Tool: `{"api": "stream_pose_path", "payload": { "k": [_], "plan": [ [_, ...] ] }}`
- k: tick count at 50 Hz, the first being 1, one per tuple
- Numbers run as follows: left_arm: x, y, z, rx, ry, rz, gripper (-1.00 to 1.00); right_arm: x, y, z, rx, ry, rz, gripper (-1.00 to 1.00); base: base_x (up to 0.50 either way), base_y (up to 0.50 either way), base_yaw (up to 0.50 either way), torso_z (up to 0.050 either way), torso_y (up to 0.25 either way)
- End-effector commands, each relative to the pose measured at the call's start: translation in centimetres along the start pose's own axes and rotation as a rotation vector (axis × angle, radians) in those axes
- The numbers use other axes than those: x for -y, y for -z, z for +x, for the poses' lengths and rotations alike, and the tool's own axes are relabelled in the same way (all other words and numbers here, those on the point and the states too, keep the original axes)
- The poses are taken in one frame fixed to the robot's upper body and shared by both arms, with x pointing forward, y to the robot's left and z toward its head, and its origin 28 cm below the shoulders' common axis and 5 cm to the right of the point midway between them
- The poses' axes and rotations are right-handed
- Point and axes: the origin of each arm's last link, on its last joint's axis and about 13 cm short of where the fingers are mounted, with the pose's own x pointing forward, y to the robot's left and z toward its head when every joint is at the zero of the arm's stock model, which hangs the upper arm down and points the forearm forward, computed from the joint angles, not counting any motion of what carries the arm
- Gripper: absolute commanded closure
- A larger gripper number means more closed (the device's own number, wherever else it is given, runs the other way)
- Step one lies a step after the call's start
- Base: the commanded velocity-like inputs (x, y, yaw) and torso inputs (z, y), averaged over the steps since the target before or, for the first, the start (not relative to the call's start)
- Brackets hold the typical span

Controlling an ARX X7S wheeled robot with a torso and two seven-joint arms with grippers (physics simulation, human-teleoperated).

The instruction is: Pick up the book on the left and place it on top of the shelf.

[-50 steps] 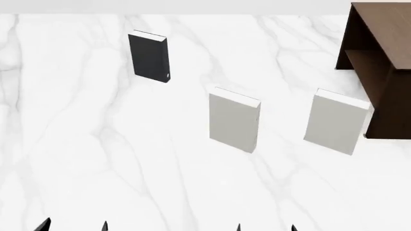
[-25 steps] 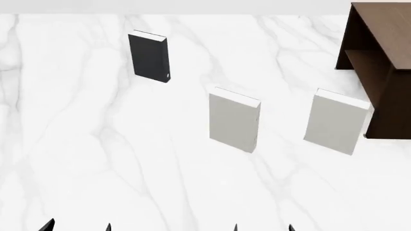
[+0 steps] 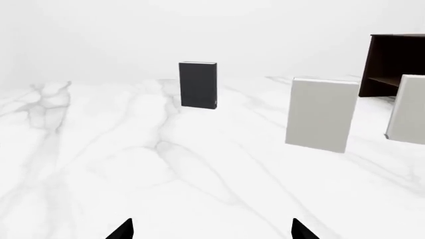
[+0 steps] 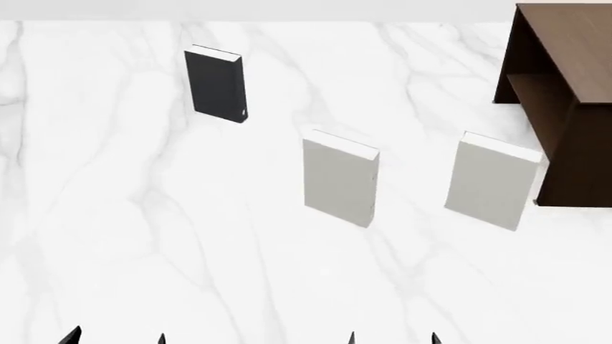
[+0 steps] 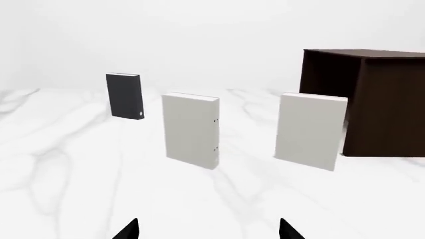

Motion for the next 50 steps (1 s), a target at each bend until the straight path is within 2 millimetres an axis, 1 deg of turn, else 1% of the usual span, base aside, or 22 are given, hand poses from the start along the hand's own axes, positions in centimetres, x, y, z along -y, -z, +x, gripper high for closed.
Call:
{"api": "stream_pose_path", "payload": {
  "k": [1, 4, 5, 15, 18, 22, 26, 27, 28, 29, 30, 31, 32, 33, 34, 37, 39, 42, 43, 46, 49, 50],
  "plan": [
    [-0.1, 0.1, 0.1, 0.002, -0.022, 0.004, -1.0, 0.1, 0.1, 0.1, -0.002, 0.038, -0.014, -1.0, 0.0, 0.5, 0.0, 0.0, 0.0],
    [-0.2, 0.1, 0.1, 0.002, -0.023, 0.004, -1.0, 0.0, 0.1, 0.0, -0.037, 0.004, 0.028, -1.0, 0.0, 0.5, 0.0, 0.0, 0.0],
    [-0.2, 0.1, 0.1, 0.003, -0.023, 0.003, -1.0, 0.0, 0.1, -0.1, -0.009, 0.015, 0.008, -1.0, 0.0, 0.1, 0.0, 0.0, 0.0],
    [-0.1, -0.1, 0.1, 0.003, -0.02, 0.003, -1.0, 0.1, -0.2, 0.1, -0.029, 0.037, 0.009, -1.0, 0.0, 0.0, 0.0, 0.0, 0.0],
    [-0.1, -1.0, 0.2, 0.005, -0.014, 0.0, -1.0, 0.1, -1.1, 0.5, -0.06, 0.065, 0.006, -1.0, 0.0, 0.0, 0.0, 0.0, 0.0],
    [-0.1, -2.2, 0.5, 0.006, -0.007, 0.003, -1.0, 0.0, -2.3, 0.6, -0.104, 0.043, 0.015, -1.0, 0.0, 0.0, 0.0, 0.0, 0.0],
    [-0.3, -4.9, 1.2, 0.008, 0.01, 0.013, -1.0, -0.1, -5.5, 1.3, -0.088, 0.05, 0.008, -1.0, 0.0, 0.0, 0.0, 0.0, 0.0],
    [-0.3, -4.9, 1.2, 0.008, 0.01, 0.013, -1.0, -0.1, -6.4, 1.5, -0.089, 0.044, 0.009, -1.0, 0.0, 0.0, 0.0, 0.0, 0.0],
    [-0.4, -6.4, 1.5, 0.02, 0.019, 0.012, -1.0, -0.1, -7.2, 1.6, -0.084, 0.043, 0.013, -1.0, 0.0, 0.0, 0.0, 0.0, 0.0],
    [-0.5, -7.0, 1.6, 0.025, 0.02, 0.014, -1.0, -0.1, -7.9, 1.8, -0.073, 0.04, 0.003, -1.0, 0.0, 0.0, 0.0, 0.0, 0.0],
    [-0.5, -7.0, 1.6, 0.025, 0.02, 0.014, -1.0, -0.1, -7.9, 1.8, -0.073, 0.04, 0.003, -1.0, 0.0, 0.0, 0.0, 0.0, 0.0],
    [-0.6, -9.0, 1.9, 0.045, 0.033, 0.027, -1.0, -0.1, -10.0, 2.4, -0.061, 0.047, -0.01, -1.0, 0.0, 0.0, 0.0, 0.0, 0.0],
    [-0.7, -9.8, 2.1, 0.049, 0.038, 0.032, -1.0, -0.1, -10.8, 2.8, -0.064, 0.056, -0.005, -1.0, 0.0, 0.0, 0.0, 0.0, 0.0],
    [-0.7, -9.8, 2.1, 0.049, 0.038, 0.032, -1.0, -0.1, -10.9, 2.8, -0.064, 0.056, -0.005, -1.0, 0.0, 0.0, 0.0, 0.0, 0.0],
    [-0.9, -11.1, 2.3, 0.06, 0.042, 0.032, -1.0, 0.0, -12.0, 3.3, -0.078, 0.057, 0.003, -1.0, 0.0, 0.0, 0.0, 0.0, 0.0],
    [-1.2, -12.7, 2.7, 0.069, 0.039, 0.036, -1.0, -0.1, -13.5, 4.2, -0.044, 0.131, -0.002, -1.0, 0.0, 0.0, 0.0, 0.0, 0.0],
    [-1.2, -14.0, 2.8, 0.075, 0.049, 0.033, -1.0, -0.1, -14.6, 4.8, -0.1, 0.128, -0.014, -1.0, 0.0, 0.0, 0.0, 0.0, 0.0],
    [-1.2, -15.2, 2.8, 0.087, 0.052, 0.048, -1.0, -0.1, -15.9, 4.9, -0.121, 0.013, -0.006, -1.0, 0.0, 0.0, 0.0, 0.0, 0.0],
    [-1.3, -15.9, 3.0, 0.09, 0.059, 0.045, -1.0, 0.0, -16.9, 5.6, -0.144, 0.036, -0.02, -1.0, 0.0, 0.0, 0.0, 0.0, 0.0],
    [-1.3, -16.8, 3.2, 0.095, 0.063, 0.049, -1.0, 0.1, -18.2, 6.1, -0.153, 0.075, -0.03, -1.0, 0.0, 0.0, 0.0, 0.0, 0.0],
    [-1.3, -17.6, 3.4, 0.098, 0.069, 0.058, -1.0, 0.2, -19.5, 6.7, -0.148, 0.098, 0.054, -1.0, 0.0, 0.0, 0.0, 0.0, 0.0],
    [-1.4, -18.0, 3.5, 0.103, 0.067, 0.07, -1.0, 0.2, -20.2, 6.9, -0.145, 0.101, 0.031, -1.0, 0.0, 0.0, 0.0, 0.0, 0.0]
  ]
}}
